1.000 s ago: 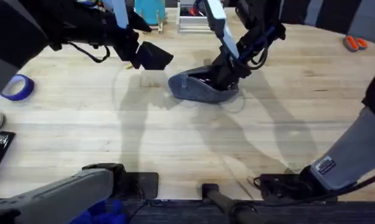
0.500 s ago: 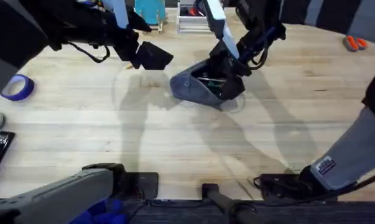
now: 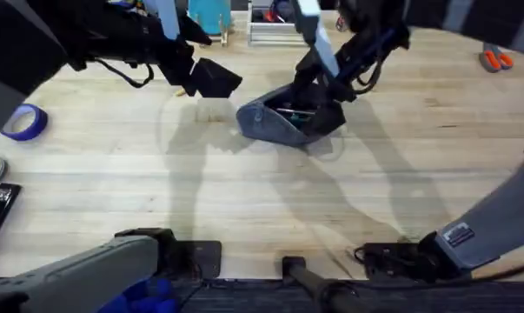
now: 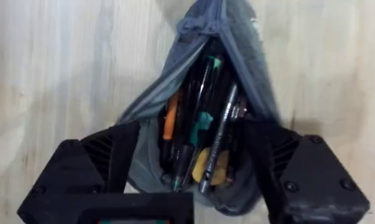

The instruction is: Unzip the bag, pick up the pens from the table one at a time and place them inside, then zip the bag closed.

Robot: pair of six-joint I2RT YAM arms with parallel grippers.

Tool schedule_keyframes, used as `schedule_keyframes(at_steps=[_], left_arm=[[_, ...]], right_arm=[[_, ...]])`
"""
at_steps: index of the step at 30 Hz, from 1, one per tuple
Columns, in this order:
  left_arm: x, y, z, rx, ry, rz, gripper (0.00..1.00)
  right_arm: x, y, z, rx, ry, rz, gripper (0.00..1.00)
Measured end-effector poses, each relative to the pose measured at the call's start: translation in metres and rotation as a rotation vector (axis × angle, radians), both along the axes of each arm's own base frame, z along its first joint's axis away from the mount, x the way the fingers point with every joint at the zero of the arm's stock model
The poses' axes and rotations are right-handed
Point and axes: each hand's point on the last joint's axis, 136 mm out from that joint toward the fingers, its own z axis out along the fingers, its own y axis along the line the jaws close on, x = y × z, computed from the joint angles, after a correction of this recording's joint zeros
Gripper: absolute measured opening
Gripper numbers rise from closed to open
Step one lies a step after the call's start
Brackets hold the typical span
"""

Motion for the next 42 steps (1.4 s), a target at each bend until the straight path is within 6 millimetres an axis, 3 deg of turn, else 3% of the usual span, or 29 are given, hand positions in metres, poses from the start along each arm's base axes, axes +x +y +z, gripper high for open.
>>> schedule_keyframes(at_steps=[7, 12, 24, 34, 42], left_arm=[[0.0, 0.0, 0.0, 0.0, 0.0, 0.0, 0.993], [-0.003, 0.0, -0.002, -0.001, 0.02, 0.0, 0.994], [0.0, 0.009, -0.008, 0.051, 0.02, 0.036, 0.991], [0.009, 0.026, -0.006, 0.102, 0.0, 0.096, 0.991], [0.042, 0.058, 0.014, 0.118, 0.02, 0.179, 0.991]], right_arm=[[0.013, 0.001, 0.059, 0.05, -0.088, -0.121, 0.996], [0.025, -0.01, 0.082, 0.068, -0.042, -0.303, 0.996], [0.046, -0.056, 0.091, 0.068, 0.248, -0.809, 0.997], [0.042, -0.062, 0.089, 0.054, 0.318, -0.882, 0.996], [0.04, -0.063, 0.089, 0.047, 0.331, -0.886, 0.997]])
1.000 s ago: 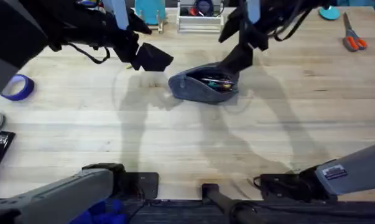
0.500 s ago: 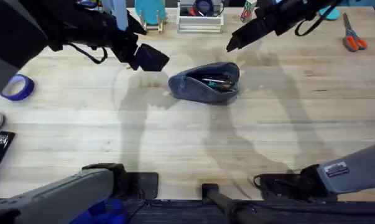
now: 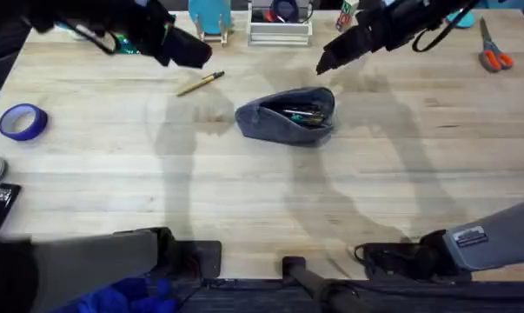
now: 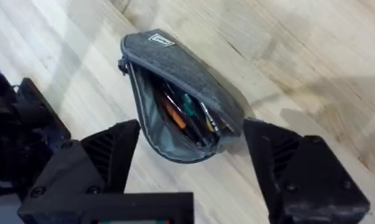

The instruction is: Unzip the bag, pick up the pens from the table one at a time and place them inside, then zip the bag closed.

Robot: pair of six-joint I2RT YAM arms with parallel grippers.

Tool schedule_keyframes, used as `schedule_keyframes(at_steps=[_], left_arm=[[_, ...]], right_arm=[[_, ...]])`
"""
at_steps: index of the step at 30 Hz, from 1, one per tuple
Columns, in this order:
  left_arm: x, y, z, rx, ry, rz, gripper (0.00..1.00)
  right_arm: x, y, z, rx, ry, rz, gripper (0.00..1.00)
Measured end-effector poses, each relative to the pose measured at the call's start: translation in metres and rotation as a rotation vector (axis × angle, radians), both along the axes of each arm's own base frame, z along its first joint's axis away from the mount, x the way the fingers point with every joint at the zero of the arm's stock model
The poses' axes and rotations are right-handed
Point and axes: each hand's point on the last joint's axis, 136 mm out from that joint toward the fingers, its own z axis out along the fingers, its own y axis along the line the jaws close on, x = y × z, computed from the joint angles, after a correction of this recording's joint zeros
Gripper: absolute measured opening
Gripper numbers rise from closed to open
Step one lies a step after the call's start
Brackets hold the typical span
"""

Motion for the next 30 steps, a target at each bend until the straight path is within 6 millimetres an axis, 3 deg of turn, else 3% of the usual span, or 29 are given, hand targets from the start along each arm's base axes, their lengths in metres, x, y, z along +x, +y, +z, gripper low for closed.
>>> schedule_keyframes(at_steps=[9, 30], left_arm=[[0.039, 0.014, -0.028, 0.042, 0.081, 0.029, 0.991], [0.067, 0.028, -0.101, 0.09, 0.197, 0.058, 0.993]], right_arm=[[0.0, 0.0, 0.0, 0.0, 0.001, -0.001, 0.997], [-0.001, 0.0, 0.0, 0.0, 0.005, -0.001, 0.997]])
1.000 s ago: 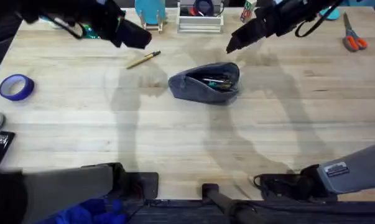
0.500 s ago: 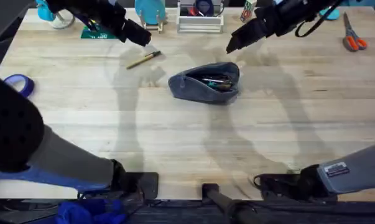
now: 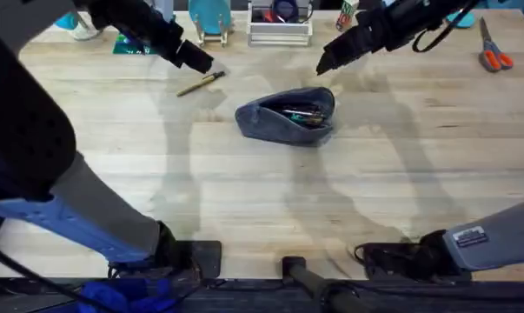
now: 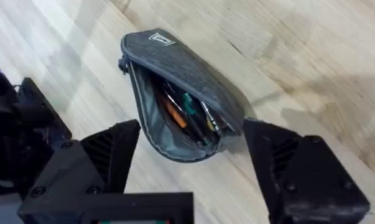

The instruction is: Unzip the bag, pick up the pens from the table one at a time and place them inside, then zip the bag closed.

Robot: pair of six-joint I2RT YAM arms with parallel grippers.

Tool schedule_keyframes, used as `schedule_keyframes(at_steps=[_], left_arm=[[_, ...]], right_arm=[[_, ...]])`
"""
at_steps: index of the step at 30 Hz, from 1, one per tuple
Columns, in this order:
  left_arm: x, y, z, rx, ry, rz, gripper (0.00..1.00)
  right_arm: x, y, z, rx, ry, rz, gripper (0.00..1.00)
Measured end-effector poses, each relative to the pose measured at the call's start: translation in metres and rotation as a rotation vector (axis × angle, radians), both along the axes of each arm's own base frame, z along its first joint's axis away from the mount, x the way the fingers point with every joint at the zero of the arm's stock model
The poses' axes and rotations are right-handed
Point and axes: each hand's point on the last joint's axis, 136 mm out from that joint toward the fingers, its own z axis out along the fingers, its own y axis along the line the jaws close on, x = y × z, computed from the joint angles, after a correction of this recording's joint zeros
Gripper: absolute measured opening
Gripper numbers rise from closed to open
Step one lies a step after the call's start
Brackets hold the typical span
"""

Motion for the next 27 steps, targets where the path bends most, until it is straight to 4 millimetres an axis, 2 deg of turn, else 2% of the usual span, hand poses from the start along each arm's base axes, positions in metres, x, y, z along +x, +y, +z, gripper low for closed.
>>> schedule_keyframes(at_steps=[6, 13, 20, 27], left_arm=[[0.009, 0.008, -0.018, 0.037, 0.01, 0.016, 0.993], [0.009, 0.01, -0.035, 0.043, 0.046, 0.02, 0.993], [-0.007, 0.015, -0.043, 0.078, 0.128, 0.035, 0.992], [-0.009, 0.026, -0.047, 0.139, 0.141, 0.058, 0.993]], right_arm=[[0.0, 0.0, 0.0, 0.0, 0.0, 0.0, 0.997], [0.0, 0.0, 0.0, 0.0, 0.0, 0.0, 0.996], [0.0, 0.0, 0.0, 0.0, 0.0, 0.0, 0.997], [0.0, 0.0, 0.0, 0.0, 0.0, 0.0, 0.997]])
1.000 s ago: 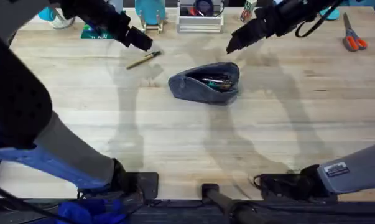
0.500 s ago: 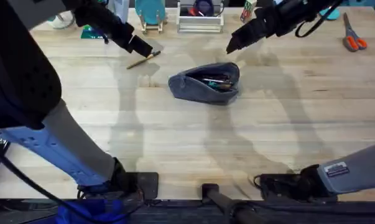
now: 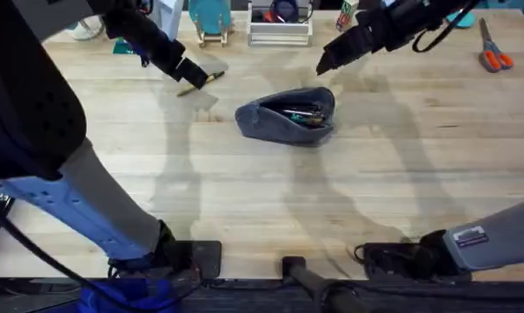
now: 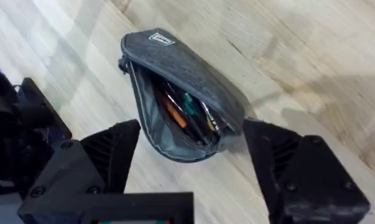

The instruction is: Unzip the bag, pick up the pens from the table one at a time and place them inside, then zip the bag closed.

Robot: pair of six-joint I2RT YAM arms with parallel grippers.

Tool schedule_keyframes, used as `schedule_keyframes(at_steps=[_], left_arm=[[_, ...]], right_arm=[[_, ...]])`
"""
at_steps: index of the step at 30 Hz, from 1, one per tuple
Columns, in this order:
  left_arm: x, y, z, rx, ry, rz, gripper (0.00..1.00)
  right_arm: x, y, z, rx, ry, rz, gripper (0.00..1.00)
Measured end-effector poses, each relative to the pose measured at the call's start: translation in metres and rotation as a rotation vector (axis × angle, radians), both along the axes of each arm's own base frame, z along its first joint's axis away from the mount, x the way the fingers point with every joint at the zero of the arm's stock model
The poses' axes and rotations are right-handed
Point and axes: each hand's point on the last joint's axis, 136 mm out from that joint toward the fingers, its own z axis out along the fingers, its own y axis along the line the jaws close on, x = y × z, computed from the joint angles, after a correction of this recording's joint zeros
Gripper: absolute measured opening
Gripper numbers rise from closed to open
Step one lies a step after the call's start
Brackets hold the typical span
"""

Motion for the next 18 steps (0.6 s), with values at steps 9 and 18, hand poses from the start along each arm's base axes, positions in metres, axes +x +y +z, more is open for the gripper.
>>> schedule_keyframes(at_steps=[9, 18], left_arm=[[0.004, 0.002, 0.001, 0.008, -0.018, 0.002, 0.993], [0.008, 0.002, -0.013, 0.005, -0.002, 0.002, 0.993]], right_arm=[[0.0, 0.0, 0.0, 0.0, 0.0, 0.0, 0.997], [0.0, 0.0, 0.0, 0.0, 0.001, 0.0, 0.997]])
